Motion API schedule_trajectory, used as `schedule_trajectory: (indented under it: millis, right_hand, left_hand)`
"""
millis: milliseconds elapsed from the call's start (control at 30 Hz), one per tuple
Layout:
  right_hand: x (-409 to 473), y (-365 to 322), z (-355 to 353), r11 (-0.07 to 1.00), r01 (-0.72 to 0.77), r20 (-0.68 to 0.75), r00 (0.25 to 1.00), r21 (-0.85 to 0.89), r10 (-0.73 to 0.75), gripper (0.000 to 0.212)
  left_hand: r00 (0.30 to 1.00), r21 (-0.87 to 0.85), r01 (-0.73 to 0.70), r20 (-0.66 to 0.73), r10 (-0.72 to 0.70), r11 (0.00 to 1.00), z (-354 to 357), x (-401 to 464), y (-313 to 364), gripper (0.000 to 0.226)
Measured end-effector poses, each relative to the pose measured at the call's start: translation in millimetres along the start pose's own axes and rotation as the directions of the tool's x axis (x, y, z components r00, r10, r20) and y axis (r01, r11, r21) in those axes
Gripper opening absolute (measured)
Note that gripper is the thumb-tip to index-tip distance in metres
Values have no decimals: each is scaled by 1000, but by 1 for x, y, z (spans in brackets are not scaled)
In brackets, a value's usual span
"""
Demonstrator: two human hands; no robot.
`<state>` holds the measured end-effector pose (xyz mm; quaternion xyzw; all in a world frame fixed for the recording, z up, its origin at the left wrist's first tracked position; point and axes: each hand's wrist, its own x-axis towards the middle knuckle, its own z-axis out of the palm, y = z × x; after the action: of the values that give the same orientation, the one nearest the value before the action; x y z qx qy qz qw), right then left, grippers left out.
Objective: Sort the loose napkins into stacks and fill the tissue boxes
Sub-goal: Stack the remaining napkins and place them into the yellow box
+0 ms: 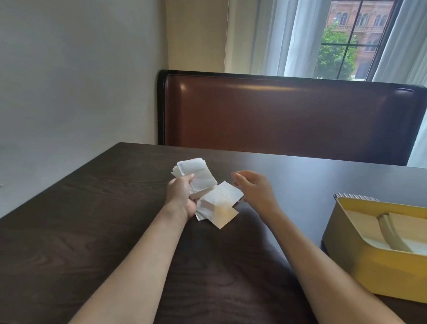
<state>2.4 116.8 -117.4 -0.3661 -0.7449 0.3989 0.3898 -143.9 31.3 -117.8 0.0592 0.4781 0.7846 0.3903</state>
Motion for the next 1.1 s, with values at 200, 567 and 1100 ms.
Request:
schedule_trajectory:
  millis: [200,567,1100]
  right_hand:
    - [8,21,7,751,19,181,974,-660,134,45]
    - [2,11,-12,989,-140,25,990,44,139,8]
    - [-1,-21,-32,756,-113,36,992,645,118,15]
  left_hand:
    - [995,142,-73,-58,82,987,-2,4,2,18]
    - [999,316,-53,8,54,947,-4,3,-5,12]
    - [986,123,69,145,-87,990,1,-10,-1,34]
